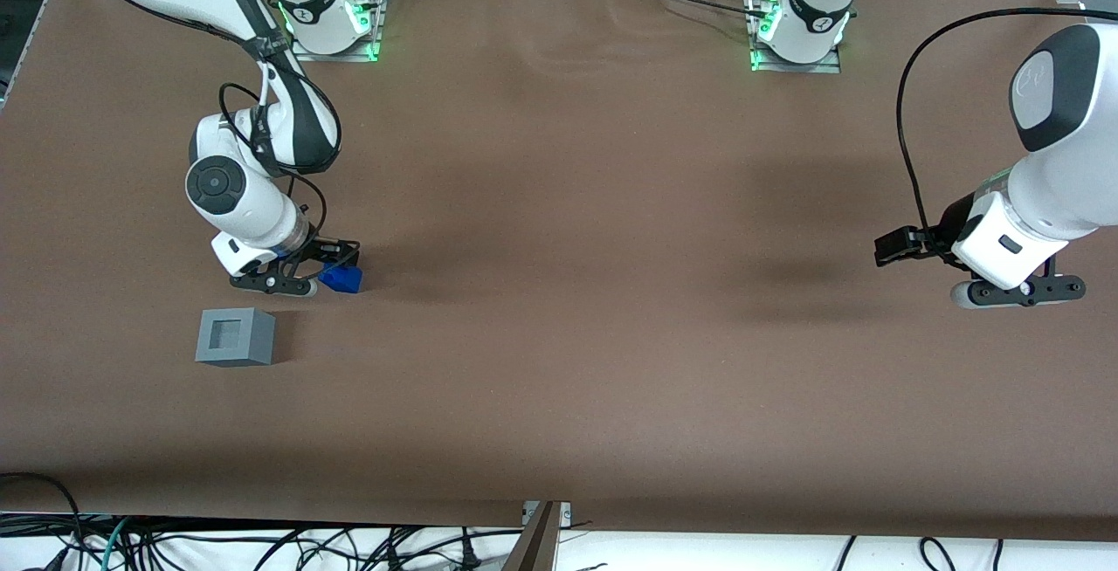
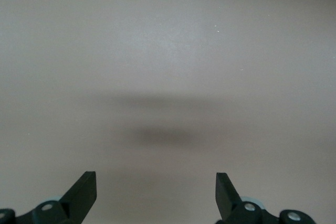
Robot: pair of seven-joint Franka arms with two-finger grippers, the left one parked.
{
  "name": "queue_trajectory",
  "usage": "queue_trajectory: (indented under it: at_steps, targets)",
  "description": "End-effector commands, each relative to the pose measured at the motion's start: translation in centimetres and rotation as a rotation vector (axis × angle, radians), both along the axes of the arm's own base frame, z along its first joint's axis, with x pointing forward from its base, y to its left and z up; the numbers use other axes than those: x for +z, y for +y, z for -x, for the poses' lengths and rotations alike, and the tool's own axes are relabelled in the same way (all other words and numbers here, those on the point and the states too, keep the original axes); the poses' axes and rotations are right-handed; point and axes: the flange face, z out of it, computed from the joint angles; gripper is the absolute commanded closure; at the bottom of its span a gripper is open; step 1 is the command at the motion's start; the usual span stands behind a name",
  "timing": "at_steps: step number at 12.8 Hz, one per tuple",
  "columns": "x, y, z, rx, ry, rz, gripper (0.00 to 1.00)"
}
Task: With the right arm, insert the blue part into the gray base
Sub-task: 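Close the right gripper on the blue part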
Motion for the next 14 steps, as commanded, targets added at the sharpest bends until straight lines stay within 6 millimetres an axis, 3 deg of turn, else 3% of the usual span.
queue_trajectory:
  at_steps: [1, 3, 14]
  targets:
    - [1.8, 0.2, -0.8, 0.001, 0.010, 0.001, 0.01]
    - [2.1, 0.4, -1.1, -0.005, 0.018, 0.004, 0.01]
    - [-1.0, 2.4, -0.7, -0.056, 0.024, -0.010, 0.01]
